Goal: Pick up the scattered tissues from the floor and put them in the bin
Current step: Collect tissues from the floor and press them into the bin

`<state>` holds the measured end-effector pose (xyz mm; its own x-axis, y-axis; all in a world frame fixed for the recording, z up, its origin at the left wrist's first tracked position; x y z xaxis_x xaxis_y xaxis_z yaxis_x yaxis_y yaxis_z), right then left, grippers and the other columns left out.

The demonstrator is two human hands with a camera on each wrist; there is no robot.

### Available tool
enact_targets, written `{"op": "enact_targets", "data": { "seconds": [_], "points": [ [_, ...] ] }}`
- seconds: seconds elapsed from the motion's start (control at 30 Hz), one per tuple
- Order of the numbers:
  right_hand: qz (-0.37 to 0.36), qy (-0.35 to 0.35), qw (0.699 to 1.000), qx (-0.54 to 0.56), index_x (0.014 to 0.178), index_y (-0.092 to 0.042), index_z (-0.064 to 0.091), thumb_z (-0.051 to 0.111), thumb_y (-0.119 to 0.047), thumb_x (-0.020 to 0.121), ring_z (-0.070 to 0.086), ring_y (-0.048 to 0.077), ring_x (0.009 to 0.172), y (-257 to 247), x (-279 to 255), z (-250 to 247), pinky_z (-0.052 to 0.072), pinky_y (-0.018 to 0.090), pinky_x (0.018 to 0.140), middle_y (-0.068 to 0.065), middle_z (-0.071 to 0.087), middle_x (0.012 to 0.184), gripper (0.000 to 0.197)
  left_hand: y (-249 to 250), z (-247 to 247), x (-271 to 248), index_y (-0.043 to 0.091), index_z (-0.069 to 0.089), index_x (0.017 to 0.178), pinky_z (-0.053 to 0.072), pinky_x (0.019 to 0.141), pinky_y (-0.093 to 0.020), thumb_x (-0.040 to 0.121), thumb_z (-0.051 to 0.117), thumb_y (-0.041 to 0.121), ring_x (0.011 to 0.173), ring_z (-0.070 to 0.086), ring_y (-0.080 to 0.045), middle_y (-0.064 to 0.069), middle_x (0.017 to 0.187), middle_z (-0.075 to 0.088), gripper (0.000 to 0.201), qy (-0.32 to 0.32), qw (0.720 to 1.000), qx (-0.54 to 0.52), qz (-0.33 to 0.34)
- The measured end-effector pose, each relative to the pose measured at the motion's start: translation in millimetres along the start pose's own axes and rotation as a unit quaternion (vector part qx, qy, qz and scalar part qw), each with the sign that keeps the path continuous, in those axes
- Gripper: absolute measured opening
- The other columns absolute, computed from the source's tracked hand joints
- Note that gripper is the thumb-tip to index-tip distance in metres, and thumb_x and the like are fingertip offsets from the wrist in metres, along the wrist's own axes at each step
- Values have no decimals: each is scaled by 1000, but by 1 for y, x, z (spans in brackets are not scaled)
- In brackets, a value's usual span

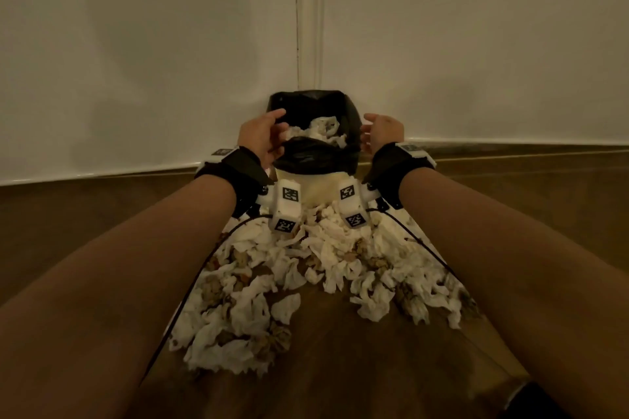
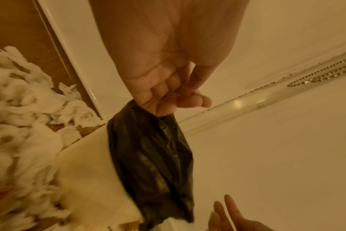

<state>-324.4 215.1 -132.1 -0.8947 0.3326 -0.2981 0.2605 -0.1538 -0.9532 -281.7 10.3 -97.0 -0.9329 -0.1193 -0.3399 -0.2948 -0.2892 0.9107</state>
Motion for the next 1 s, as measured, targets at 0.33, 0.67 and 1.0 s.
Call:
{"op": "enact_targets", "data": {
  "seconds": [0.33, 0.67, 1.0],
  "points": [
    [49, 68, 981, -177, 104, -5, 65, 35, -22, 97, 57, 20, 64, 125, -69, -62, 53, 37, 67, 4, 65, 74, 35, -112, -31, -46, 8, 56, 105, 31, 47, -21, 99, 29, 15, 56, 44, -14, -6, 72, 54, 28, -23, 988, 89, -120],
    [81, -60, 926, -363, 94, -15, 67, 37, -6, 92, 57, 22, 64, 198, -121, -68, 47, 28, 52, 8, 65, 97, 32, -197, -55, -77, 22, 65, 98, 44, 65, -23, 93, 50, 16, 81, 58, -16, -4, 110, 65, 17, -131, 787, 603, 17],
    [59, -174, 858, -480, 114, -19, 65, 41, -9, 92, 59, 25, 102, 231, -149, -48, 45, 27, 75, 7, 62, 119, 34, -243, -80, -84, 19, 48, 128, 37, 102, -39, 90, 53, 18, 123, 36, -34, -13, 134, 34, 38, -298, 528, 795, 6]
  ]
}}
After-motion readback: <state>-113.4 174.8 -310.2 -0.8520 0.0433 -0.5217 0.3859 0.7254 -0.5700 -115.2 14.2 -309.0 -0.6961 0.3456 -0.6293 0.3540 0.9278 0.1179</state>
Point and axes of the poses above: each hand's wrist, its own x-axis towards the middle knuckle, its own z-axis out of the palm, y = z × x, the point moved 1 cm from there along x, towards the middle knuckle
